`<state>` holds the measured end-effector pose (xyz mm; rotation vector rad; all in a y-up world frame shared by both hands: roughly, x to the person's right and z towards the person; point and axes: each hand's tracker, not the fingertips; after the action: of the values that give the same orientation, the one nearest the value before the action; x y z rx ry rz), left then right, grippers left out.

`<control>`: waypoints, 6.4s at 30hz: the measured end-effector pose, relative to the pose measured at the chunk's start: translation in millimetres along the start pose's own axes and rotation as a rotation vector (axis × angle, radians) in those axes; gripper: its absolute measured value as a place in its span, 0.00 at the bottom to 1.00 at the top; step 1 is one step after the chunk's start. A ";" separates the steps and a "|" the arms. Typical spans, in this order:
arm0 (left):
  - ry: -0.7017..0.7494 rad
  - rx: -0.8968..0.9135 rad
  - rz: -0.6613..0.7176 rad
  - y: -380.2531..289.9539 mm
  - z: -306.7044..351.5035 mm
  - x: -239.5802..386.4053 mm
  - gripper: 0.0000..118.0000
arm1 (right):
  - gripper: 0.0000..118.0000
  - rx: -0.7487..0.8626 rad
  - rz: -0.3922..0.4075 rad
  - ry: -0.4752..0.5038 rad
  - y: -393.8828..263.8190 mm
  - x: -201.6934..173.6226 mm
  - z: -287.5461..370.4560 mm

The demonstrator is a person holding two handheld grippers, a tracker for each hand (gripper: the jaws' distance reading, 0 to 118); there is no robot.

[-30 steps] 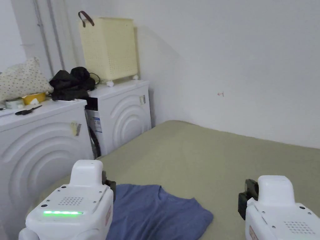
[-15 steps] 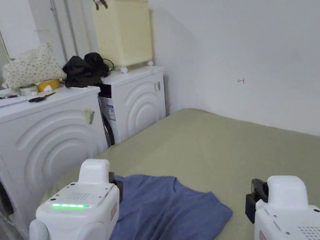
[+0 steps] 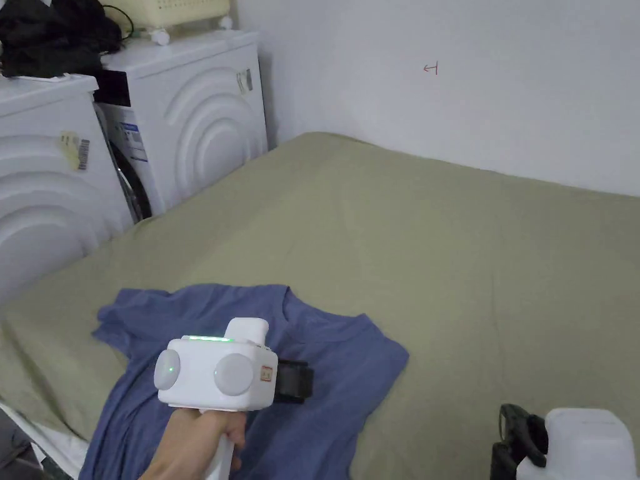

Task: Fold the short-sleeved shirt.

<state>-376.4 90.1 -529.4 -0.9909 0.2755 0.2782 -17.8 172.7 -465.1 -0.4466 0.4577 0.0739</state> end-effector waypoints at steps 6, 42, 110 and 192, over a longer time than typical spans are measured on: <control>-0.004 -0.087 -0.006 -13.8 -36.7 5.3 0.94 | 0.01 -0.041 0.007 -0.027 -12.7 11.1 -1.8; -0.559 0.159 -0.733 -33.0 98.6 539.3 0.03 | 0.01 -0.017 -0.200 -0.496 -65.8 219.0 197.1; -0.092 -0.100 -0.354 -73.3 15.7 166.4 0.01 | 0.01 -0.064 -0.189 -0.391 -53.4 204.5 139.3; 0.068 0.594 -0.230 330.9 208.7 283.3 0.02 | 0.08 0.097 -0.142 -0.591 347.2 464.0 65.7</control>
<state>-208.4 468.5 -778.3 -0.4374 0.2804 -0.0522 366.8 500.1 -756.6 -0.3404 -0.1512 0.0429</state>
